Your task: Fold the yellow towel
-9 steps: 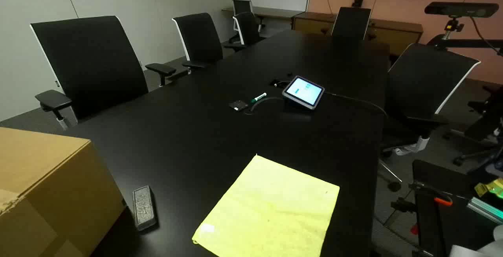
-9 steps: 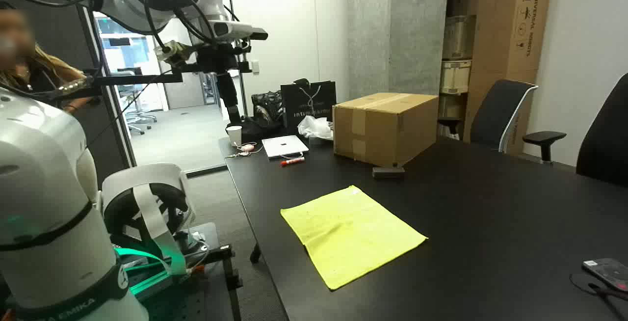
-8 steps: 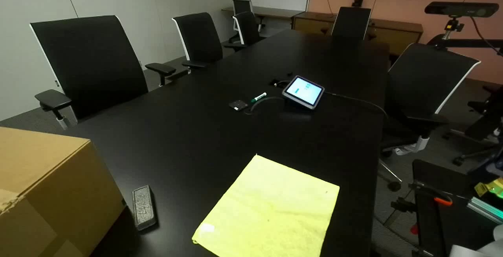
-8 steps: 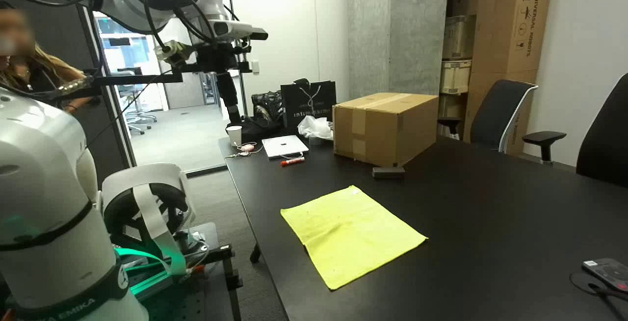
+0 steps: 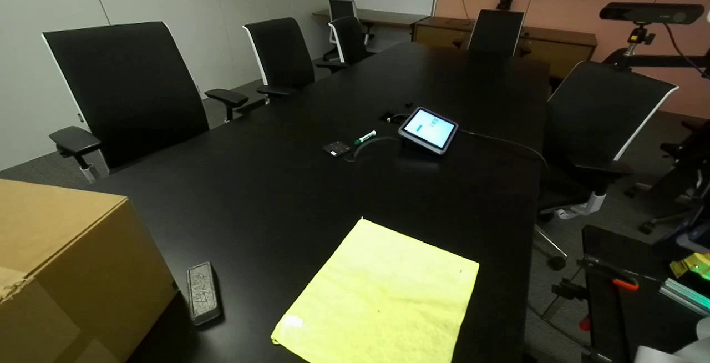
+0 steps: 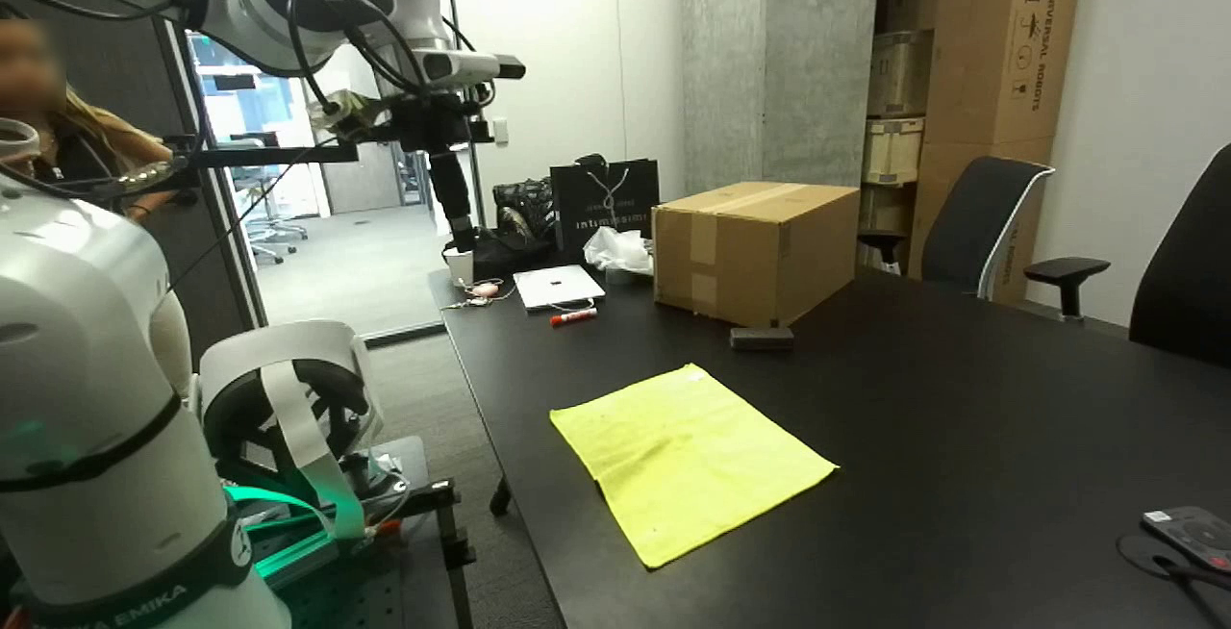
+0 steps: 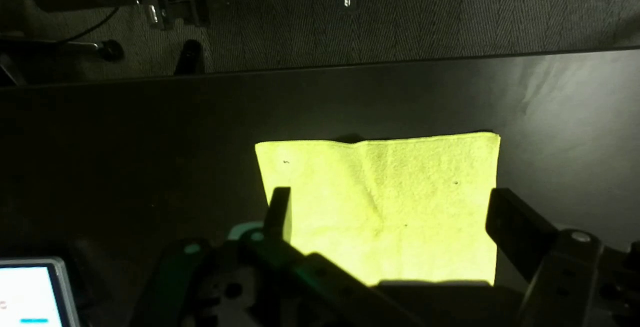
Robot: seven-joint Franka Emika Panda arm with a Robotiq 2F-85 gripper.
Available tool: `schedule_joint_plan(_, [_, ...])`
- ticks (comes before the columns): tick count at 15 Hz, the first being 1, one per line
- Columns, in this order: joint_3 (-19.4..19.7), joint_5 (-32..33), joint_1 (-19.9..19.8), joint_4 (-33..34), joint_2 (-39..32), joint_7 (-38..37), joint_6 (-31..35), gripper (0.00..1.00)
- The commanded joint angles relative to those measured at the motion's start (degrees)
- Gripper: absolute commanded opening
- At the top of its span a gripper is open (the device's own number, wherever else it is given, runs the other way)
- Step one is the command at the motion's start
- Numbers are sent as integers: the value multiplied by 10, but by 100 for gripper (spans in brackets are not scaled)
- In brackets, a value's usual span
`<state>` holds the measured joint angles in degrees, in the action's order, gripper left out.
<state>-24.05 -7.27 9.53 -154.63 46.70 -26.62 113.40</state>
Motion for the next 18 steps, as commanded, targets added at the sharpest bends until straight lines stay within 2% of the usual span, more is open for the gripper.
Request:
schedule_joint_plan(1, [19, -2, -4, -47, -25, 12, 99, 100])
schedule_joint_plan(7, [47, -3, -25, -48, -164, 16, 276, 100])
schedule_joint_plan(11, [81, -19, -25, -48, -271, 23, 389, 100])
schedule_joint_plan(18, [147, -80, -19, -48, -451, 69, 510, 100])
